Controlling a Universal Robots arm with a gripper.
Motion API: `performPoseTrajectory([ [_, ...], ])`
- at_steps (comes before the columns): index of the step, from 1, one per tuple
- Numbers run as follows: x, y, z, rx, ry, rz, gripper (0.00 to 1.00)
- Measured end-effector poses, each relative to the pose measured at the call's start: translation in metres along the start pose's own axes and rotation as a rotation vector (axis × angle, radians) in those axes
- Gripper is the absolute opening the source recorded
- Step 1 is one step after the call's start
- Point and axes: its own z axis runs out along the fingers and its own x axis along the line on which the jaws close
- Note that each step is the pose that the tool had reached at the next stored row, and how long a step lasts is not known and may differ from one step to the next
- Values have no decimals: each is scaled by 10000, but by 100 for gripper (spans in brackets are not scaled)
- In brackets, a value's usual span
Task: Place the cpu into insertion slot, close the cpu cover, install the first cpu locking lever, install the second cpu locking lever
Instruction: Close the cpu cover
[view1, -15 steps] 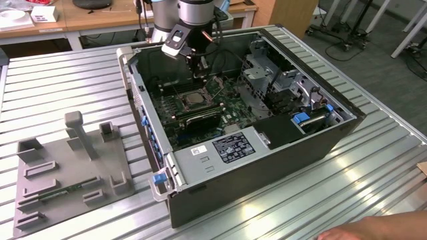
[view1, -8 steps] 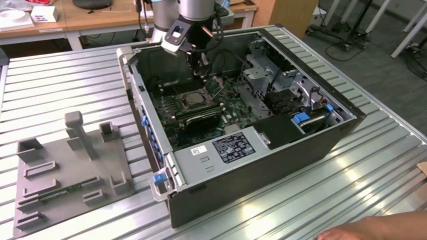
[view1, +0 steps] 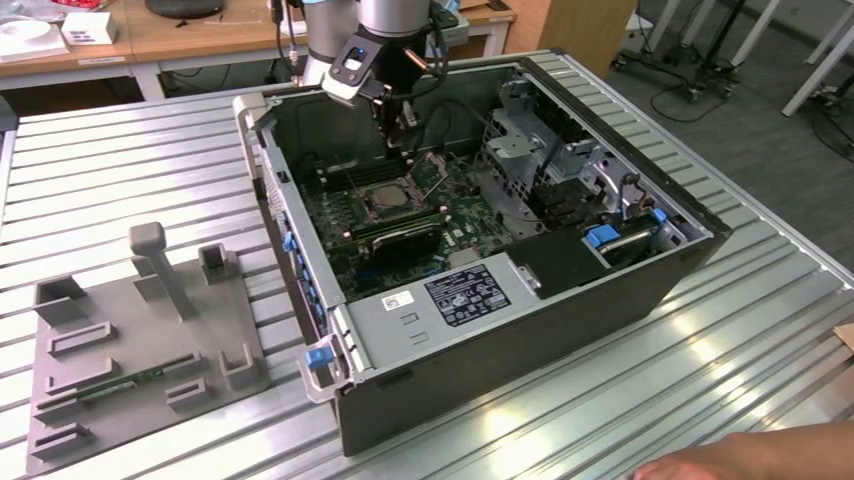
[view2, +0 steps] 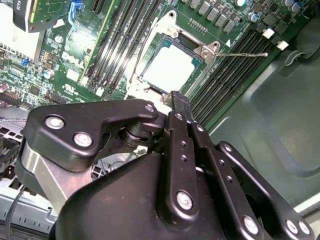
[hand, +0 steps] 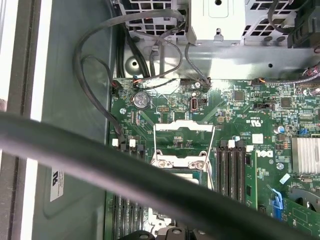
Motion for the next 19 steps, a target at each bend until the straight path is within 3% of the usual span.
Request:
performPoseTrajectory([
  [9, 21, 21, 0, 1, -1, 1, 10],
  [19, 107, 127, 6, 2, -16, 118, 10],
])
